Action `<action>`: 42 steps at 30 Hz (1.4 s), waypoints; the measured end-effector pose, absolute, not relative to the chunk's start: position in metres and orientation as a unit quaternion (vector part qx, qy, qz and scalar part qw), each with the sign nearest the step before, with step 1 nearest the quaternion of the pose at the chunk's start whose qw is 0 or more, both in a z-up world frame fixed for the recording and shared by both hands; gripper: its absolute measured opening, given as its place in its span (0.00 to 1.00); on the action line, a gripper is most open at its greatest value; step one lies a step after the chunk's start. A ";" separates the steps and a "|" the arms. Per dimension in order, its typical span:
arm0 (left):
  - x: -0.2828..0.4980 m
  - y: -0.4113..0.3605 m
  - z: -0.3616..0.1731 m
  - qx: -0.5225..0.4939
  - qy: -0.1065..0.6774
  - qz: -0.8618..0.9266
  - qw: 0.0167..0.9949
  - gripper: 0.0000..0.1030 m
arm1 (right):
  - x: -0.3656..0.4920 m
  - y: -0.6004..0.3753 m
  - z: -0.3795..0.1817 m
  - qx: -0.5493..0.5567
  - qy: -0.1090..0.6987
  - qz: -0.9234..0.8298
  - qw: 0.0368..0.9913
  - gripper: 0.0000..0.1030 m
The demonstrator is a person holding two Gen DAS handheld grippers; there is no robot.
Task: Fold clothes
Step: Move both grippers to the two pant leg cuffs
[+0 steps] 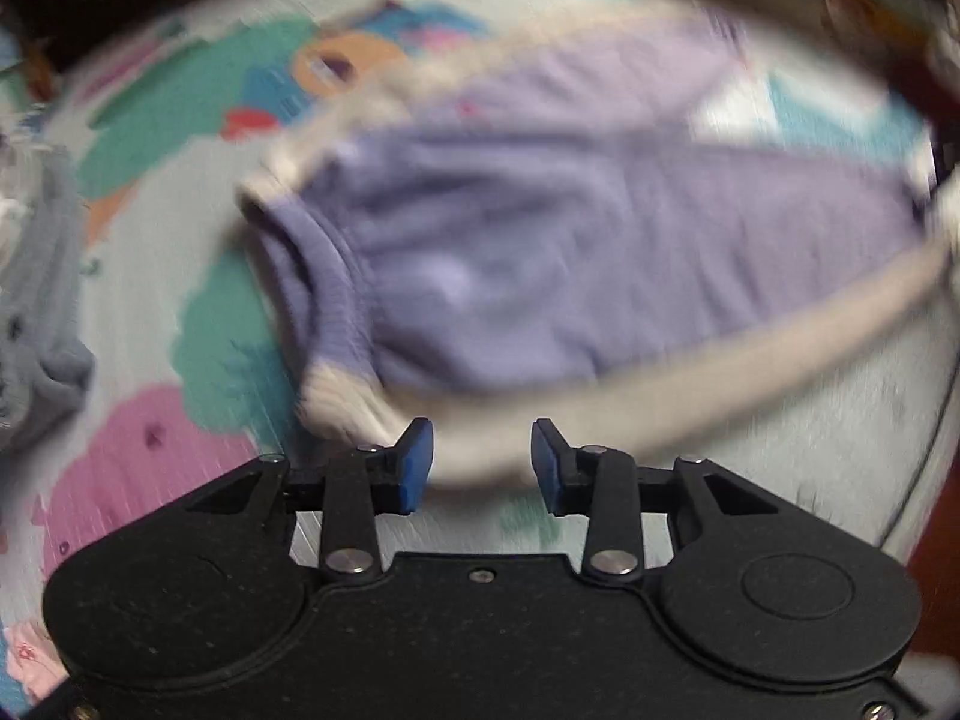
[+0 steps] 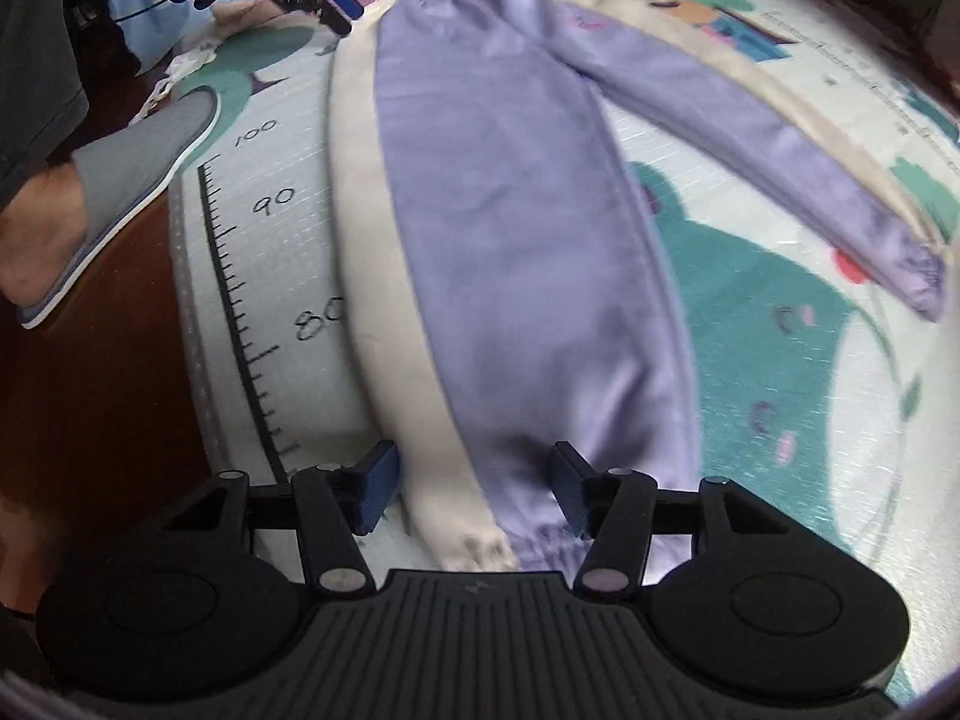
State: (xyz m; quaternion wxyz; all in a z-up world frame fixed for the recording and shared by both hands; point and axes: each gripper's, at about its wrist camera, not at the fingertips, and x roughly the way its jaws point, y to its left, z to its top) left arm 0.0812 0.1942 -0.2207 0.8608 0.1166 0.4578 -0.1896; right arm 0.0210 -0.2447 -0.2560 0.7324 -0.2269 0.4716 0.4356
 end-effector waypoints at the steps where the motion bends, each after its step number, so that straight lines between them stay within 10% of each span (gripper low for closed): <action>1: 0.085 0.194 -0.221 0.118 0.446 -0.187 0.867 0.34 | 0.022 -0.247 -0.259 -0.230 0.479 0.430 0.730 0.56; 16: 0.105 0.178 -0.235 0.156 0.530 -0.191 0.812 0.34 | 0.032 -0.262 -0.264 -0.258 0.508 0.374 0.732 0.56; 40: 0.020 0.181 -0.247 0.513 0.359 -0.316 0.713 0.38 | -0.030 -0.258 -0.262 -0.404 0.422 0.404 0.704 0.49; 42: 0.018 0.184 -0.251 0.541 0.347 -0.314 0.698 0.38 | -0.029 -0.258 -0.261 -0.408 0.418 0.401 0.706 0.37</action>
